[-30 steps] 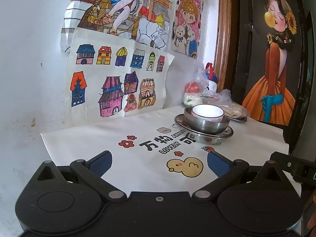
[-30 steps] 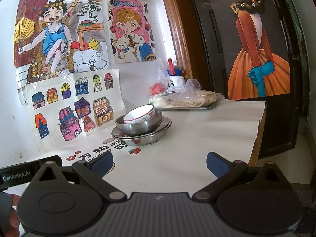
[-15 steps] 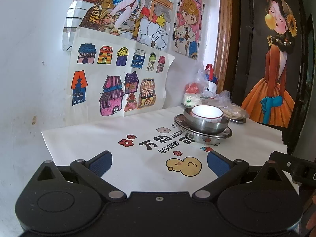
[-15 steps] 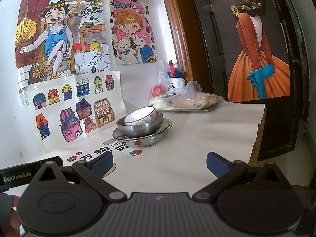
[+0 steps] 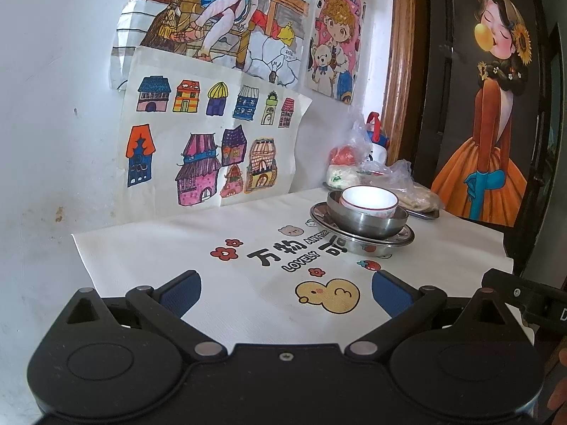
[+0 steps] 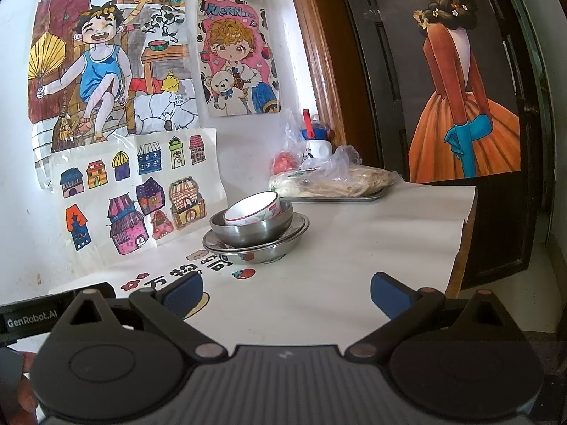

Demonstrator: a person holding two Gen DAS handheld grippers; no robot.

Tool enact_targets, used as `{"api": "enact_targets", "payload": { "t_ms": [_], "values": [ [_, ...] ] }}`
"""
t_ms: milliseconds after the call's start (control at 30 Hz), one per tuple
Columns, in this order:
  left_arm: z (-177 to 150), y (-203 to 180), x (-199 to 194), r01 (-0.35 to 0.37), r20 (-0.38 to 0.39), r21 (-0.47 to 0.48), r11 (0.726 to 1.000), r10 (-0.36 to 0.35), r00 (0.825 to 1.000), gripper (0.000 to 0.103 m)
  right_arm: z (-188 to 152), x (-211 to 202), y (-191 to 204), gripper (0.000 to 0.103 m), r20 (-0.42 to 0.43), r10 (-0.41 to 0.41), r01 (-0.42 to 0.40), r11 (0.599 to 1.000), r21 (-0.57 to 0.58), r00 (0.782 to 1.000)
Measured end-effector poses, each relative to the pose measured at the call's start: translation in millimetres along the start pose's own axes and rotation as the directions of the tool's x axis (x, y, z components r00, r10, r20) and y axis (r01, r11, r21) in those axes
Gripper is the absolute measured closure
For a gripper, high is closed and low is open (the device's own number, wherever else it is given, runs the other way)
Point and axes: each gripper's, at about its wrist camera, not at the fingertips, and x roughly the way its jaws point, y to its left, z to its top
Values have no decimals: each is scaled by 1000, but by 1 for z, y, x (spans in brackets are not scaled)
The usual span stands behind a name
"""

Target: Organize plates and bowls

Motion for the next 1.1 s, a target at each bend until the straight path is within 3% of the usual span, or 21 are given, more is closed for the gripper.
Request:
{"api": "enact_targets", "payload": {
  "t_ms": [533,800,1100],
  "values": [
    [-1,3,1,-6,-6,-8,1000,6,1000,1,-1,-1,1,0,-11,3,-3,1000,-1,1000],
    [-2,9,8,-30,-42,-59,998,27,999,1,-3,3,3,0,-21,7,-7,1000,-4,1000],
    [-3,6,7,-23,-27,-21,1000,22,999,1,-4,5,4,0,-31,7,-8,1000,-7,1000]
  ]
}}
